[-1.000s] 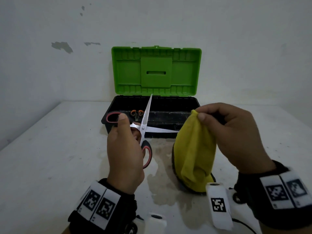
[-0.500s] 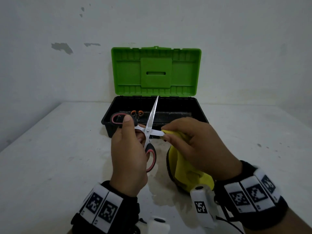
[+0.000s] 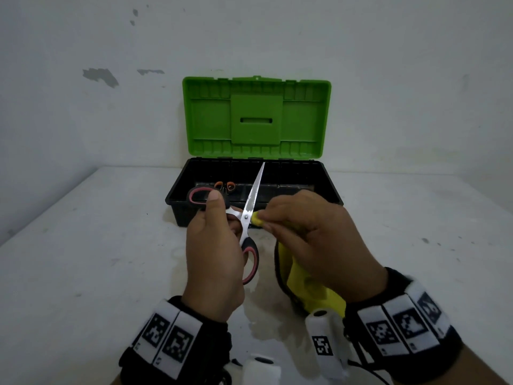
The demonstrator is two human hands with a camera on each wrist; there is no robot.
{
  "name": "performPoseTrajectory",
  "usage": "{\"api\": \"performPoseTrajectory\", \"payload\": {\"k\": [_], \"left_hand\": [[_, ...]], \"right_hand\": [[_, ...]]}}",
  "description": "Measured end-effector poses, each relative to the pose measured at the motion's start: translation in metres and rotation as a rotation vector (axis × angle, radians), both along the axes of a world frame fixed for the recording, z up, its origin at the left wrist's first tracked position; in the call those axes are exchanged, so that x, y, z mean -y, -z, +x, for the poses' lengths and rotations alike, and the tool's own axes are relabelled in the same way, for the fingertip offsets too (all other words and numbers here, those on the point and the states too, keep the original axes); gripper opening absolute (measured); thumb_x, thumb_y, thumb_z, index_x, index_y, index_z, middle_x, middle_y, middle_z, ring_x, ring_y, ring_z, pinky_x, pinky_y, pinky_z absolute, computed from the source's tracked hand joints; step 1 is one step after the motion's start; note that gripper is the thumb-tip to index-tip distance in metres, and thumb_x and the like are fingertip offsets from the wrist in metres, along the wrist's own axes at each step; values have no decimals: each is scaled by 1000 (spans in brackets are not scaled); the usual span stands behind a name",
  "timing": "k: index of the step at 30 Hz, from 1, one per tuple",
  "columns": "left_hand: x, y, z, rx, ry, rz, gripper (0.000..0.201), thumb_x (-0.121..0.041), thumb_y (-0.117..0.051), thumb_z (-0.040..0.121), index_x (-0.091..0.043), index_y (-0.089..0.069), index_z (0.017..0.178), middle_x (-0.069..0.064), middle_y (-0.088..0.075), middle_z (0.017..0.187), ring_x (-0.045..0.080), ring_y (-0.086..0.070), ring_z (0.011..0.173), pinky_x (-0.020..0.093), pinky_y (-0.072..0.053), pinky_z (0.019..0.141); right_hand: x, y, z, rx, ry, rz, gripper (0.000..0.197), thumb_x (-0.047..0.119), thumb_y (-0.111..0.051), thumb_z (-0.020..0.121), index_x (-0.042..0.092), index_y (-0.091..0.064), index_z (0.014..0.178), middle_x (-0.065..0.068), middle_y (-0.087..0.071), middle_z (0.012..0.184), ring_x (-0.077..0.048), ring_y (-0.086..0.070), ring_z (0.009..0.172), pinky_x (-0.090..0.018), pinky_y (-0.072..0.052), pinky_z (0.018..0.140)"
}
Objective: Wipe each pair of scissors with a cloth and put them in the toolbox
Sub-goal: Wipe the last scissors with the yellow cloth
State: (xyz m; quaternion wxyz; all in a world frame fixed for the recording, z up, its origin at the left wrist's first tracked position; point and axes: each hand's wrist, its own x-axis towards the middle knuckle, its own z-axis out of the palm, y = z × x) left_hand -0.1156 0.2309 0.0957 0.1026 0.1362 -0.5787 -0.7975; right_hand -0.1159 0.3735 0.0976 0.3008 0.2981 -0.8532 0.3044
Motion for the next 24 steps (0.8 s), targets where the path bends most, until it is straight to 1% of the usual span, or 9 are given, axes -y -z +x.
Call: {"api": "performPoseTrajectory", "payload": {"k": [4, 7, 10, 12, 14, 16, 17, 21, 24], "left_hand": [[3, 1, 1, 32, -1, 30, 40, -53, -44, 98, -22, -49, 72, 2, -43, 73, 12, -38, 62, 36, -34, 64], [2, 3, 2, 50, 24, 30, 40, -53, -43, 98, -20, -49, 77, 3, -46, 82, 13, -38, 63, 36, -34, 62], [-1, 3, 3, 44, 44, -21, 42, -53, -41, 99, -18, -50, 78, 6, -47, 83, 19, -43, 69, 39, -38, 67], [-3, 1, 3, 26, 50, -34, 44, -53, -41, 99, -18, -46, 73, 8, -44, 82, 22, -40, 73, 41, -37, 68], [-3, -2, 3, 27, 47, -37, 43, -53, -42, 99, -21, -41, 70, 6, -39, 76, 20, -36, 68, 39, -33, 66], [-1, -3, 4, 36, 45, -36, 43, -53, -43, 98, -22, -39, 69, 2, -35, 69, 14, -31, 59, 36, -30, 60], [0, -2, 3, 43, 40, -33, 43, -53, -43, 98, -22, -40, 69, 2, -35, 69, 13, -30, 57, 36, -30, 59], [4, 2, 3, 66, 21, 1, 41, -54, -43, 98, -20, -47, 75, 5, -44, 78, 15, -39, 65, 38, -35, 68], [2, 3, 4, 64, 30, -4, 40, -52, -41, 99, -20, -49, 78, 7, -47, 84, 19, -41, 69, 39, -37, 71]], "right_hand": [[-12, 6, -4, -122, -45, 135, 13, 14, -69, 91, 10, -76, 101, 1, -72, 99, -19, -61, 84, -33, -49, 75], [-22, 11, -3, -131, -55, 154, 13, 14, -69, 91, 9, -77, 100, -1, -72, 100, -21, -61, 84, -35, -50, 72], [-21, 12, -4, -142, -35, 161, 13, 14, -68, 91, 8, -77, 99, -2, -72, 98, -20, -61, 84, -35, -51, 72], [-14, 11, -4, -147, -22, 150, 13, 14, -68, 91, 8, -76, 99, -2, -73, 98, -20, -61, 84, -35, -51, 73], [-11, 7, -4, -146, -29, 134, 13, 14, -68, 91, 8, -76, 99, -2, -73, 96, -20, -61, 83, -35, -51, 72], [-13, 5, -4, -127, -52, 133, 13, 14, -69, 91, 9, -77, 99, 0, -73, 94, -19, -62, 81, -36, -51, 71], [-16, 6, -3, -116, -58, 136, 12, 14, -69, 90, 9, -77, 98, 1, -73, 93, -19, -63, 80, -36, -51, 70], [-25, 15, 0, -111, -28, 142, 11, 15, -68, 91, 9, -76, 96, 1, -72, 87, -19, -61, 75, -37, -50, 66], [-19, 20, 0, -146, 4, 134, 11, 14, -68, 91, 8, -76, 96, -1, -72, 89, -20, -60, 76, -37, -50, 68]]}}
